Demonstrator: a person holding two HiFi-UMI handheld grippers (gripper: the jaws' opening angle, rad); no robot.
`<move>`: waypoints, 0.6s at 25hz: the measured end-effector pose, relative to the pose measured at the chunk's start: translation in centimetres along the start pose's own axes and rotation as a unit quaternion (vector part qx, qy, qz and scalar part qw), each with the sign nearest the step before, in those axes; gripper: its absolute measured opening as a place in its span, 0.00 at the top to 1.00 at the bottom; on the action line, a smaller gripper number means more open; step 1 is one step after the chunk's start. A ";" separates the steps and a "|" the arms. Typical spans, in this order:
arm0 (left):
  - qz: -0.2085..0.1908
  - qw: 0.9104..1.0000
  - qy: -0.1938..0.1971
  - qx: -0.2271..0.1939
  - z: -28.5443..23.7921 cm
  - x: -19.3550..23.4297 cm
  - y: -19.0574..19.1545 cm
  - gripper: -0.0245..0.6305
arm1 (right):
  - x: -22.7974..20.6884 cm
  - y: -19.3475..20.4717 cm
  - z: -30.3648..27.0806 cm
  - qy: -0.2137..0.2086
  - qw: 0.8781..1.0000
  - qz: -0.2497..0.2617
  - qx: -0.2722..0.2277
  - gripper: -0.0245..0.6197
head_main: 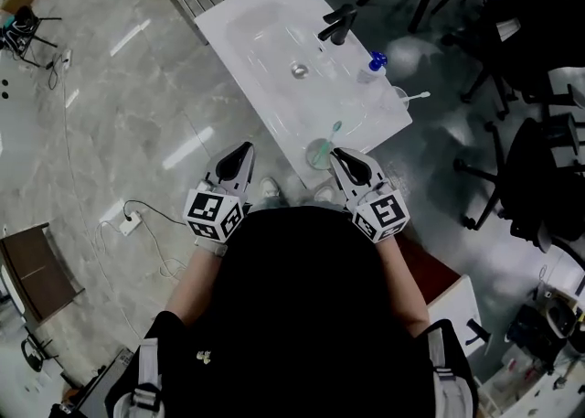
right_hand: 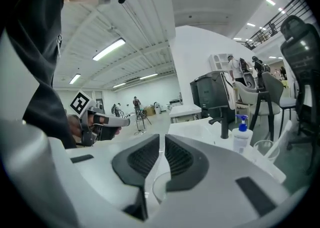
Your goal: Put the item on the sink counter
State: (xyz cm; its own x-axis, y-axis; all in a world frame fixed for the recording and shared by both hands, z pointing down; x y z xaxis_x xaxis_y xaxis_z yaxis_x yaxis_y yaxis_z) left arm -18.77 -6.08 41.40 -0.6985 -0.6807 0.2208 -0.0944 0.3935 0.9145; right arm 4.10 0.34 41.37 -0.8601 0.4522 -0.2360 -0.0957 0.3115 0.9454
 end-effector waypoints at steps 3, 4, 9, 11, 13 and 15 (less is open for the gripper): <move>0.007 1.000 -0.010 0.000 0.4 0.5 0.2 0.91 | 0.4 0.1 -0.7 -0.012 1.000 -0.001 0.003 0.88; 0.008 1.000 -0.012 0.000 0.5 0.6 0.2 0.91 | 0.5 0.1 -0.8 -0.015 1.000 -0.002 0.004 0.88; 0.010 1.000 -0.012 0.002 0.5 0.8 0.2 0.91 | 0.3 0.6 -0.8 -0.013 1.000 -0.014 0.003 0.88; 0.008 1.000 -0.009 0.003 0.4 0.8 0.1 0.91 | 0.1 0.5 -0.7 -0.008 1.000 -0.021 0.001 0.88; 0.007 1.000 -0.005 0.005 0.2 0.7 0.0 0.91 | 0.0 0.3 -0.5 -0.004 1.000 -0.025 -0.002 0.88; 0.007 1.000 -0.001 0.006 0.0 0.6 -0.1 0.91 | 0.0 0.3 -0.3 0.000 1.000 -0.026 -0.005 0.89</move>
State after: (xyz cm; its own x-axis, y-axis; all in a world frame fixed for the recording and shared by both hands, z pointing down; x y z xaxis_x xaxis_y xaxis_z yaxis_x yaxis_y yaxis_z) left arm -19.20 -6.51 41.47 -0.7005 -0.6744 0.2333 -0.0925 0.4100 0.9074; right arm 3.92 0.16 41.71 -0.8539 0.4354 -0.2852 -0.1455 0.3264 0.9339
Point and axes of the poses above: the fingertips, and each gripper's own axes: z backward along the fingers, x to its left, y out of its underside, the point moved 5 cm from there along z, backward along the fingers, and after that the axes turned 3 degrees about -z, right-handed, at the moved point
